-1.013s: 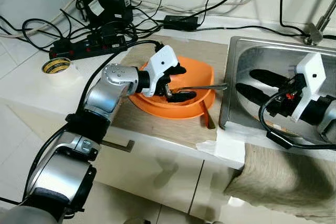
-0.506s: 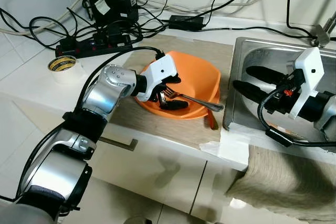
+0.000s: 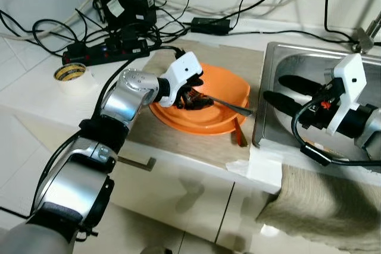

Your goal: Kitchen organization

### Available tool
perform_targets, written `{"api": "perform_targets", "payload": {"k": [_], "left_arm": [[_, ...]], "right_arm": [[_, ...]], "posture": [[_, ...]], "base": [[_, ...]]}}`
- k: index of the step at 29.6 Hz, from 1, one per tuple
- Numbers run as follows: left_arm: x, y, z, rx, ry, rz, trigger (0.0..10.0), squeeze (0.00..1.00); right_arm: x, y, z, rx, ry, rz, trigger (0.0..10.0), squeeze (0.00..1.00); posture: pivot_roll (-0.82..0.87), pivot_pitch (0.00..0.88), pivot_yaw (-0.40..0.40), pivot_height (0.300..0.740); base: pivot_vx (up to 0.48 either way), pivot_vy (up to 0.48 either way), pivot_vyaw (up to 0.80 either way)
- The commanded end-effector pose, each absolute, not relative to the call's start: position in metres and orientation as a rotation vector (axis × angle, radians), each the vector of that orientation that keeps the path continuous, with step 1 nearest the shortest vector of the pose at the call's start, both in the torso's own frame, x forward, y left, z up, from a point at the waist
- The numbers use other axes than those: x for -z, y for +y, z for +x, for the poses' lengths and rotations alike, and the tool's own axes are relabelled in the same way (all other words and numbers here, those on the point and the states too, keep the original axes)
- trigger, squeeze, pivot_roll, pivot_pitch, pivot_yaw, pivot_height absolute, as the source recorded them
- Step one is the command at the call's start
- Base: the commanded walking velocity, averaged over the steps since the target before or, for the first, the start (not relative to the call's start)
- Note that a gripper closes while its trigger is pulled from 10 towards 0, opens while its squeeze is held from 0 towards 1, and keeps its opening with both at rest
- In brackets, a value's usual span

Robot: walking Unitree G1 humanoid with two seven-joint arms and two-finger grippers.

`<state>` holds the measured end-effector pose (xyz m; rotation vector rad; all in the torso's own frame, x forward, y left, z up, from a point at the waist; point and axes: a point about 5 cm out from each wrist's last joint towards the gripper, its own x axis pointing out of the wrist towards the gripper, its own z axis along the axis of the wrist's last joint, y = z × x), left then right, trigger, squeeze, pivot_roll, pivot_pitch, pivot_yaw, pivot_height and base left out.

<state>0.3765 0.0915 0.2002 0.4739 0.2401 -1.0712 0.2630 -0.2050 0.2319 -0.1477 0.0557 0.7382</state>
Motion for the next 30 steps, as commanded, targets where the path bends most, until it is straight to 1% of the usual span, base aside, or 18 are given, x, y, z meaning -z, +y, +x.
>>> {"api": "perform_targets", "payload": {"k": [1,3,12,24,26,28,30], "left_arm": [[-0.206,0.092,0.379,1.064,0.223,0.479,0.0,0.0],[-0.203,0.092,0.379,1.066,0.229,0.505,0.0,0.0],[-0.201,0.09,0.373,1.132,0.23,0.515,0.0,0.0],[-0.205,0.088,0.377,1.091,0.16,0.522,0.0,0.0],[-0.209,0.086,0.379,1.058,0.126,0.493,0.0,0.0],[-0.217,0.084,0.383,0.999,0.089,0.428,0.0,0.0],[-0.219,0.084,0.383,0.993,0.077,0.412,0.0,0.0]], "right_arm": [[-0.237,-0.202,0.262,-0.746,0.042,-0.157,10.0,0.0],[-0.237,-0.202,0.262,-0.745,0.044,-0.156,10.0,0.0],[-0.235,-0.201,0.262,-0.744,0.047,-0.156,10.0,0.0],[-0.234,-0.2,0.263,-0.74,0.047,-0.144,10.0,0.0],[-0.233,-0.199,0.263,-0.741,0.049,-0.14,10.0,0.0],[-0.232,-0.199,0.263,-0.74,0.051,-0.137,10.0,0.0],[-0.232,-0.199,0.263,-0.74,0.051,-0.135,10.0,0.0]], "posture": [[-0.08,0.0,0.064,0.74],[-0.08,0.0,0.065,0.74],[-0.07,0.0,0.069,0.74],[-0.07,0.0,0.068,0.74],[-0.07,0.0,0.066,0.74],[-0.07,0.0,0.066,0.74],[-0.07,0.0,0.066,0.74]], "base": [[0.0,0.0,0.0],[0.0,0.0,0.0],[0.0,0.0,0.0],[0.0,0.0,0.0],[0.0,0.0,0.0],[0.0,0.0,0.0],[0.0,0.0,0.0]]}}
